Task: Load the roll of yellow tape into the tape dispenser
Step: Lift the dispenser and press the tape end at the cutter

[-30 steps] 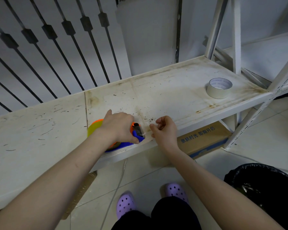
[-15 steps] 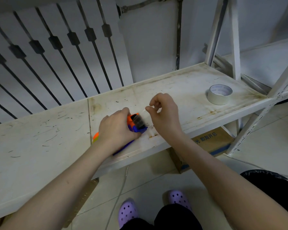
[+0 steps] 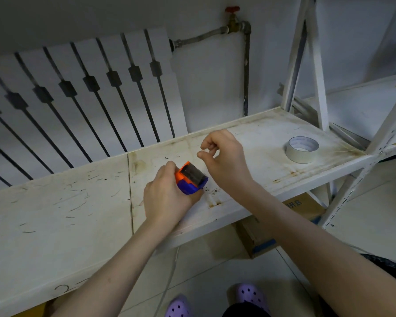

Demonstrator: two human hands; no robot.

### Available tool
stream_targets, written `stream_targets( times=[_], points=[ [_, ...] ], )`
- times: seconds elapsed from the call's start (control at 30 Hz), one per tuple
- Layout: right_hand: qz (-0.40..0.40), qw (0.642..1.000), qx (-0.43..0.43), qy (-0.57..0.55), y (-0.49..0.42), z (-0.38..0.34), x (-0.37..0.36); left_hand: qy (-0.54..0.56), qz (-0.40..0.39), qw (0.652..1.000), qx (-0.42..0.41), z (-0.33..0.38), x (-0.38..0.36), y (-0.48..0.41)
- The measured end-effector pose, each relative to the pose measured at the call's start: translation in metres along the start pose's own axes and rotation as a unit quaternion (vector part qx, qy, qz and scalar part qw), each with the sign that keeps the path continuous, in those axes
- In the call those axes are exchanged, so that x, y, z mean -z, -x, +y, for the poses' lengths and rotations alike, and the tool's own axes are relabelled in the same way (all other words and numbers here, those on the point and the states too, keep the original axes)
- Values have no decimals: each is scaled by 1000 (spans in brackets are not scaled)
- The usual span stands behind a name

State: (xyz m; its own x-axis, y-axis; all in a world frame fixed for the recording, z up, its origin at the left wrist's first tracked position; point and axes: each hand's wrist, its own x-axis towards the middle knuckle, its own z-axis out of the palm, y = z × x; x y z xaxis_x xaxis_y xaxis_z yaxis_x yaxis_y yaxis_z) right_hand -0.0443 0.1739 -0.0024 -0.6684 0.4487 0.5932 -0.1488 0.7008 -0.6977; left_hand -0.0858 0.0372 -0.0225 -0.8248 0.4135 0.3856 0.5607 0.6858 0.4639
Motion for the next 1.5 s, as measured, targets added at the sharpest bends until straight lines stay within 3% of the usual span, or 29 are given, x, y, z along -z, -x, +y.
stream_targets(
  times=[0.1,0.2,0.7,0.97,1.17,1.5],
  points=[
    [-14,996,83,28,-4,-15,-1,21,3,999,27,0,-2,-2],
    [-26,993,110,27,-8,-27,1,45,-3,998,49,-1,-3,-3],
    [-47,998,4,-34,-19,-33,11,164,1,982,93,2,-7,2],
    [-31,998,-10,-53,-21,-33,8,153,-29,983,100,2,-6,0],
    [-19,993,-70,-93,-23,-24,9,160,-26,982,96,2,-7,3],
    [-20,990,-91,-103,-25,-17,12,171,-18,979,107,3,-8,4]
  ],
)
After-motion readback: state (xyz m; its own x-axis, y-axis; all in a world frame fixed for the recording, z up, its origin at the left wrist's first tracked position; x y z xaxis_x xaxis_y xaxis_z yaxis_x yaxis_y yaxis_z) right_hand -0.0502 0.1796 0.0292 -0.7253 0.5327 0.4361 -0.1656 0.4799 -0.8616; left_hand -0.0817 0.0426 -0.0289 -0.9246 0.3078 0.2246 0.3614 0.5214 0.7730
